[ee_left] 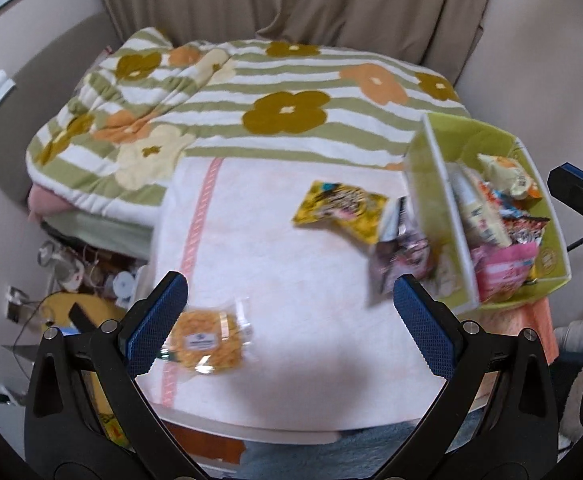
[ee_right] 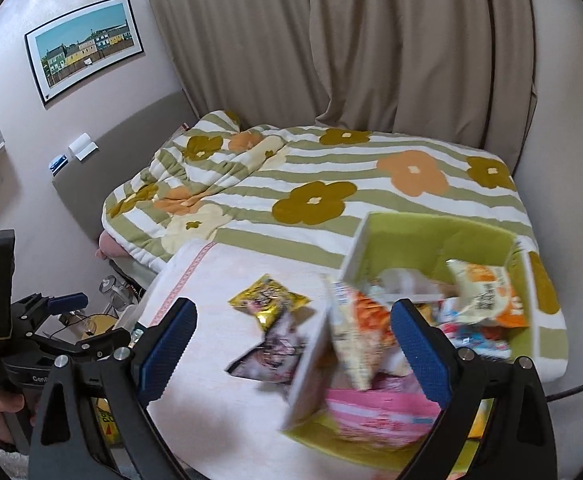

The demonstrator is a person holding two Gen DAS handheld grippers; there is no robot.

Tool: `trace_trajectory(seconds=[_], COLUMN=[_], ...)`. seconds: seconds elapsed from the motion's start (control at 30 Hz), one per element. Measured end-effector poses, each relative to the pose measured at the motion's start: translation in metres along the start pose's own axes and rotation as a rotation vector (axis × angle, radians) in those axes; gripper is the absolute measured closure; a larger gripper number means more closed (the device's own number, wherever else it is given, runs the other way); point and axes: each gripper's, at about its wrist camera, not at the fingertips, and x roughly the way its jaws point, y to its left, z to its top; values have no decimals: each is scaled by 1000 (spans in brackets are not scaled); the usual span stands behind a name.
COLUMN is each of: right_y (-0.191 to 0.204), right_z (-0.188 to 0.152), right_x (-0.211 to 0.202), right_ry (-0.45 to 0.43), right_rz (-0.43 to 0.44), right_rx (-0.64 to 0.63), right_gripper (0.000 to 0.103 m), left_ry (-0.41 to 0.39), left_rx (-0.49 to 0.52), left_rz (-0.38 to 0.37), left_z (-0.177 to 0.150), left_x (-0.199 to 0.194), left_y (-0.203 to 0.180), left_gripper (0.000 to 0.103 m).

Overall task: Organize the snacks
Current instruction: 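Move both tools back toward the waffle and the purple bag on the table, then grasp the wrapped waffle with the left tool while the right tool grasps the purple printed bag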

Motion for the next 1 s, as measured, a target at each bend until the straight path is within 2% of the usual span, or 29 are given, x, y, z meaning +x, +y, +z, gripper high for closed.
trace_trajectory(seconds=[0.17,0.3,0.43,0.6,0.73,0.9,1.0], right_y=[39,71,92,110,119,122,116], right_z=[-7,-17,-27,-50,-68,-81,-85], right_x=[19,35,52,75,89,107,117], right_ry=[19,27,49,76,87,110,109], right_rz=[-50,-174,-213,-269,-306,-345,-364], right_rx=[63,87,120,186,206,202,207], right_gripper=[6,6,6,6,6,6,6], left_ry=[70,139,203,269,304,317,298], left_rx=[10,19,36,53,68,91,89], left_rz=[-21,-38,-69,-101,-93,-70,-43], left_z=[-11,-20,-34,-52,-67,-79,-83], left_x=[8,24,44,75,104,129,140], left_y=[50,87,114,121,115,100,91], left_gripper=[1,1,1,1,1,1,1])
